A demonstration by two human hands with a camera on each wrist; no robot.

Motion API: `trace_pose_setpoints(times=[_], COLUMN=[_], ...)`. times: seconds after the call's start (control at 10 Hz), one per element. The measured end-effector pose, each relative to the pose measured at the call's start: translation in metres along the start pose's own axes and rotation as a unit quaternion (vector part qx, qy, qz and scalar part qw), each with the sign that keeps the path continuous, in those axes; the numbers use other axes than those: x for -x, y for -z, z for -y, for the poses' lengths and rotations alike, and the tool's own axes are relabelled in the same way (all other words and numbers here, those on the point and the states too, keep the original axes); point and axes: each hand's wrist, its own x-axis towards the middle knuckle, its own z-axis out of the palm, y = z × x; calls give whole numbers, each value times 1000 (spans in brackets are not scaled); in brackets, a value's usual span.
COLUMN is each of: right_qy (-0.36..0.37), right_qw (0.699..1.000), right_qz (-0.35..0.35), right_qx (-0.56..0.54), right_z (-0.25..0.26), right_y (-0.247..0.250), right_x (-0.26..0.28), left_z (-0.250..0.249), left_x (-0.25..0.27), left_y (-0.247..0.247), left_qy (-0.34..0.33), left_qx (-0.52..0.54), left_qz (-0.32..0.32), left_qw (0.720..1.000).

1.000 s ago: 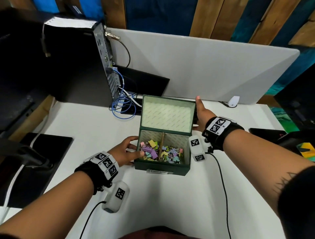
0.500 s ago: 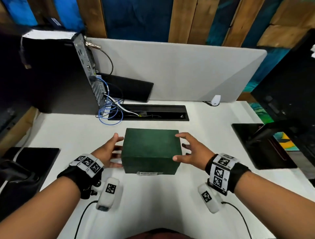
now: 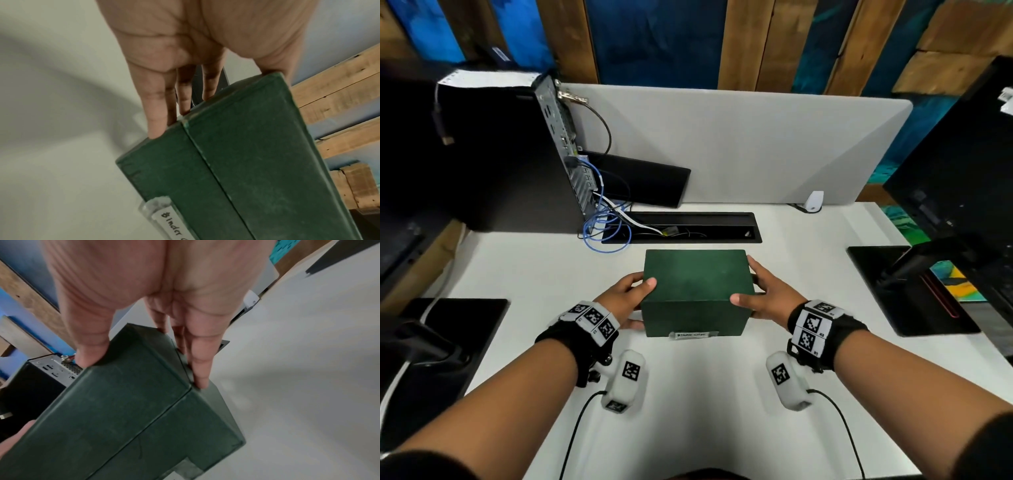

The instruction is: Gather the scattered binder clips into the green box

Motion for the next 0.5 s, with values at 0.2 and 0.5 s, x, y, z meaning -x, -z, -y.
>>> trace_pose_setpoints(times=[0.2, 0.5], right_qy=[-21, 63], right_qw=[1000, 981], right_qz=[-7, -76], right_qx=[17, 168], right_z=[6, 22], right_y=[7, 26], right_x=[-8, 14], left_z=[-10, -1], left_x=[-2, -1], left_y=[-3, 12], left_qy=[0, -28], left_qx=[-15, -118], left_qz=[-3, -38], left_qw=[1000, 992])
